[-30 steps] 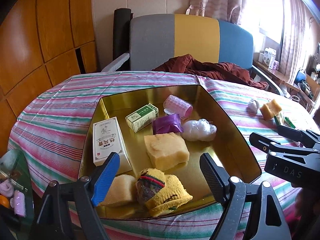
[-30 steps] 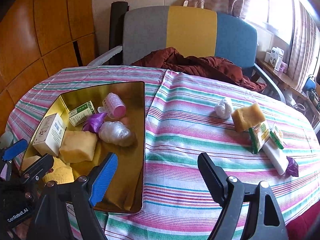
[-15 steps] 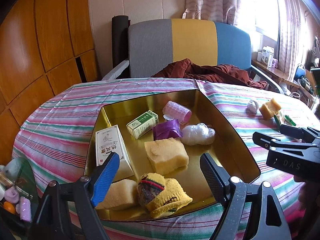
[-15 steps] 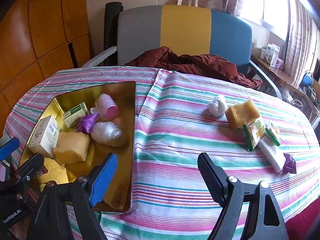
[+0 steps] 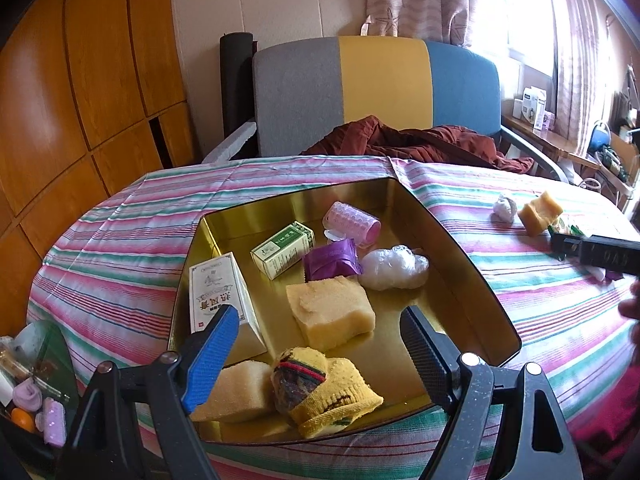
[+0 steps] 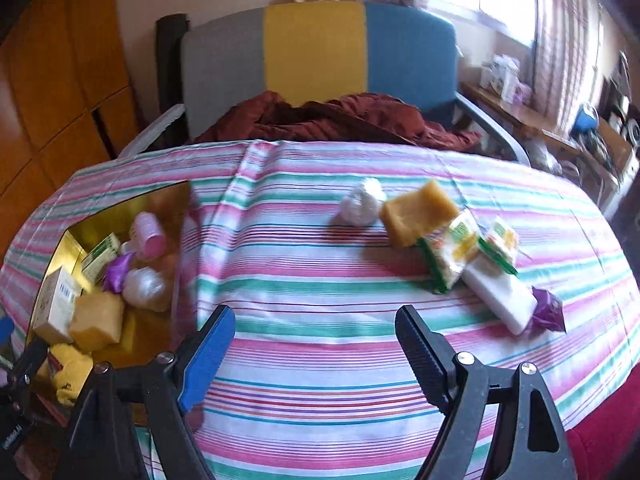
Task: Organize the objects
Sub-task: 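Hold both tools open above the tray, then move them toward the remaining items, then grasp yellow sponge with left tool while right tool grasps WEIDAN cracker pack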
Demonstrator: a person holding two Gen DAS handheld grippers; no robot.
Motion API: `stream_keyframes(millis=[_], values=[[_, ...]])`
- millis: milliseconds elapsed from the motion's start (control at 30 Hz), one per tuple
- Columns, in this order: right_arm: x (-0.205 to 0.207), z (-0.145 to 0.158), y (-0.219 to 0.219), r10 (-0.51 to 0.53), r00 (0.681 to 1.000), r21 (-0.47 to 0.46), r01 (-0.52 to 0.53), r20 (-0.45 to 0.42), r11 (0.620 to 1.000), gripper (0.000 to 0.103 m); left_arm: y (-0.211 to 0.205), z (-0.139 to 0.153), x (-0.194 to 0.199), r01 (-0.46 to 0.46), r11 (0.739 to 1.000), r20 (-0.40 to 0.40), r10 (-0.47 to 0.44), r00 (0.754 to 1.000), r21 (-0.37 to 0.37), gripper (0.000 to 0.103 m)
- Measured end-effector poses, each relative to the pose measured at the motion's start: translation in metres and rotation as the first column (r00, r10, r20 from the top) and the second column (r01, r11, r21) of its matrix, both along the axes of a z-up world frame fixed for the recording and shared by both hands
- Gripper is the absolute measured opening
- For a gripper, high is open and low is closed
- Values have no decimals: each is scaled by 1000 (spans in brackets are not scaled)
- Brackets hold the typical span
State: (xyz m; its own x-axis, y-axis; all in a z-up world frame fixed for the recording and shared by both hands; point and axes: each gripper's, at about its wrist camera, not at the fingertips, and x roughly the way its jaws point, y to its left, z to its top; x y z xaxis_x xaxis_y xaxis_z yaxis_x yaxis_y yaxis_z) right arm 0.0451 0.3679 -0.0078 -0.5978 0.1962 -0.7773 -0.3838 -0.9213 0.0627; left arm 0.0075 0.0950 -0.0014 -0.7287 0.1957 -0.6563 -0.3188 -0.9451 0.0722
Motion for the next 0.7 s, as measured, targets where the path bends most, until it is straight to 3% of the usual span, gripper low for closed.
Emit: stream_keyframes(millis=[100, 367, 533, 700], values=[[4, 1, 25, -45, 999, -30, 46, 17, 999, 84, 4, -2, 0, 10, 1000, 6, -10, 1000, -5, 83], [24, 26, 106, -203, 979, 9, 203, 1, 979, 84, 15, -1, -1, 57, 998, 14, -57, 998, 3, 83], [44, 37, 172, -366, 930, -24, 366, -27, 930, 84, 25, 0, -6, 75, 997, 21, -75, 997, -4, 83], [51, 31, 223, -488, 872, -99, 483, -31, 870, 84, 41, 3, -9, 110, 994, 22, -109, 994, -18, 83]])
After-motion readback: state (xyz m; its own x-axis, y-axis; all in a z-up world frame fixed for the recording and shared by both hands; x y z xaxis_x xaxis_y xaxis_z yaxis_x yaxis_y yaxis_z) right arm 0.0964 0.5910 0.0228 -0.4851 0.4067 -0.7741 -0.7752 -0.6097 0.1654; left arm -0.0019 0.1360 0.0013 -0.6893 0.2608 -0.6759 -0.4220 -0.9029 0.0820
